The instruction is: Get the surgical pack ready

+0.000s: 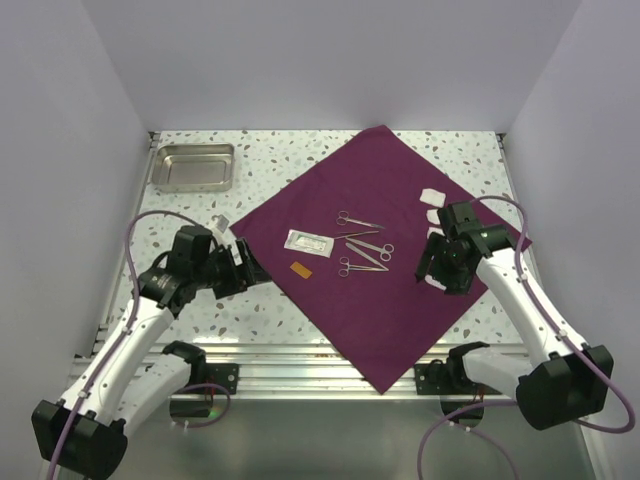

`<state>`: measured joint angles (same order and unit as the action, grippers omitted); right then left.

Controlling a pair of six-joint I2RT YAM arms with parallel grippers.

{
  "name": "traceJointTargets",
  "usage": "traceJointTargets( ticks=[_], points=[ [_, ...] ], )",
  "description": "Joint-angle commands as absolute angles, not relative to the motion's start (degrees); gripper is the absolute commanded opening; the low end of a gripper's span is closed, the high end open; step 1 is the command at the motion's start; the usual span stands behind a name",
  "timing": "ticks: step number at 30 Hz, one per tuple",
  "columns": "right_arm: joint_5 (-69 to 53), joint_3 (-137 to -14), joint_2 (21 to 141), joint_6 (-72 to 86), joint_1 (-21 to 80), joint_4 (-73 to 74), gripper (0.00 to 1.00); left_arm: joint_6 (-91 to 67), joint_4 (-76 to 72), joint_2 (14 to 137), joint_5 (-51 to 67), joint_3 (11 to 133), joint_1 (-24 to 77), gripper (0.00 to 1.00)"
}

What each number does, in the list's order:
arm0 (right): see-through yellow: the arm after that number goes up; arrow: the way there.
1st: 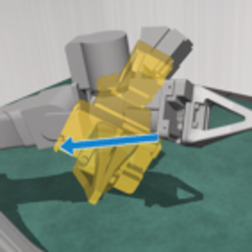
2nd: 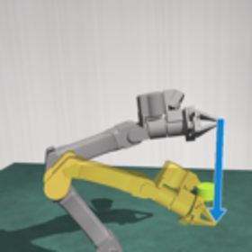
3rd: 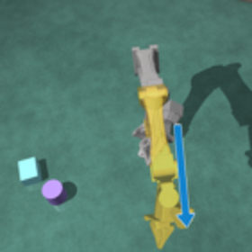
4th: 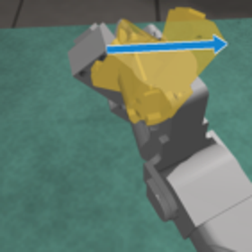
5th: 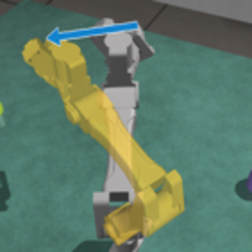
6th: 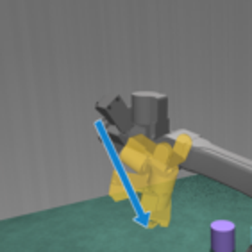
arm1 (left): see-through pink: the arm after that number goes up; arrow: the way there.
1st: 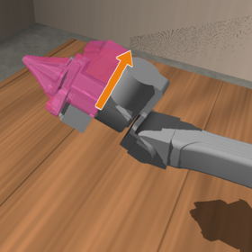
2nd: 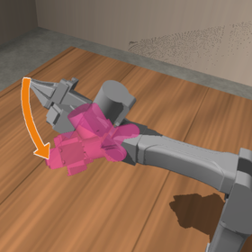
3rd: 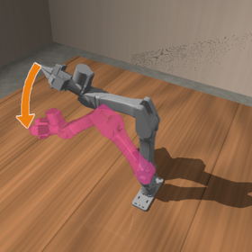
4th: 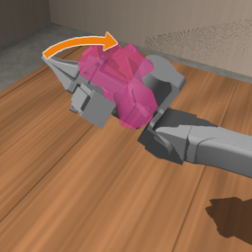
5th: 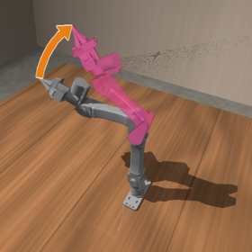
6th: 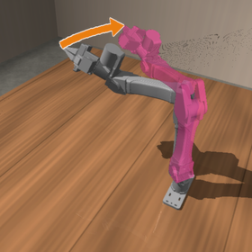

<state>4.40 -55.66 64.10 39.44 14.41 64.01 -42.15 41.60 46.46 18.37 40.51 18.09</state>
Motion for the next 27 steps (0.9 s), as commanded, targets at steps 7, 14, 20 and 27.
traceJointTargets(
  ticks=[7, 14, 20, 27],
  points=[
    [4.07, -59.85, 73.73, 34.9, 5.55, 57.57, 0.69, -37.62, 37.17, 53.77, 22.85, 46.74, 18.11, 0.79],
    [1.34, -60.03, 77.78, 32.78, -2.96, 56.61, 0.71, -35.42, 36.04, 60.98, 26.18, 50.79, 18.19, 0.78],
    [-3.87, -55.11, 79.1, 32.08, -8.78, 52.3, 0.72, -33.23, 36.47, 67.32, 27.86, 57.3, 18.19, 0.78],
    [-5.01, -51.59, 82.35, 31.2, -11.16, 47.64, 0.73, -31.82, 38.14, 69.7, 28.91, 61.26, 18.11, 0.77]
  ],
)
